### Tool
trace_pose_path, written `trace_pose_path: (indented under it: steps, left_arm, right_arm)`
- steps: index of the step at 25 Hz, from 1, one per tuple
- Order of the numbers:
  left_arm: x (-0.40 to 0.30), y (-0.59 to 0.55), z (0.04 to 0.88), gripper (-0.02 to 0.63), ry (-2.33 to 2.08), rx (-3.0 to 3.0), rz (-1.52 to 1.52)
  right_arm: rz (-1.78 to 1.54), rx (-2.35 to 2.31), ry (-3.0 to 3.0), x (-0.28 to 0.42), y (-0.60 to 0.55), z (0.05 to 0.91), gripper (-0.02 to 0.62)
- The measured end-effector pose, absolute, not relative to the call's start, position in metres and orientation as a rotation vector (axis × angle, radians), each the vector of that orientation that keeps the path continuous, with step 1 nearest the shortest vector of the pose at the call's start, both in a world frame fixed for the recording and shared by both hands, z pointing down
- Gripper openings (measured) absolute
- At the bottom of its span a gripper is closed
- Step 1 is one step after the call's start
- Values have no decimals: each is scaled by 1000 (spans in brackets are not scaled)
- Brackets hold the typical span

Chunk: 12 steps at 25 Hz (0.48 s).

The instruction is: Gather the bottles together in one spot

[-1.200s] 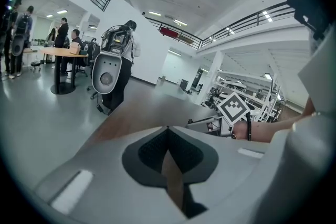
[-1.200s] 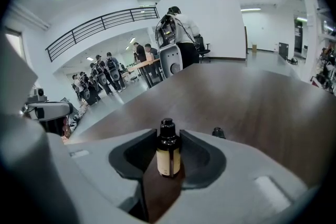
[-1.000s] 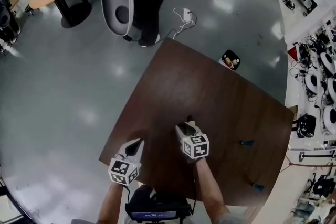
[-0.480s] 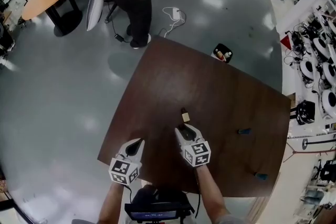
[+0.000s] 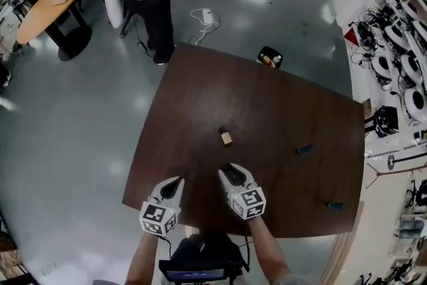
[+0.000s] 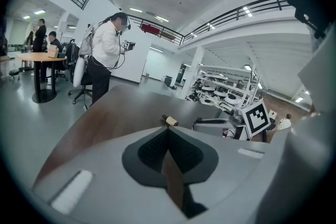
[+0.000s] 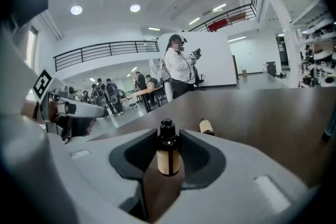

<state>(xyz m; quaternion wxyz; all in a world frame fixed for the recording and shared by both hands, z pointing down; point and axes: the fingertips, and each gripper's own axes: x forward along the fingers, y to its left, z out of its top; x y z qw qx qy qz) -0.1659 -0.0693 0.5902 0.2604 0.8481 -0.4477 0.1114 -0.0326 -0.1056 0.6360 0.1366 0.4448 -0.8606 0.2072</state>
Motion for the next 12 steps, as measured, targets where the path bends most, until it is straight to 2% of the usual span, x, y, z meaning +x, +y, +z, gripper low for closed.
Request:
trace_pose_path:
  steps: [12]
  left_arm:
    - [-162, -50, 599, 2, -1191, 2324, 320]
  right_arm:
    - [537, 1311, -2528, -36, -58, 653, 132]
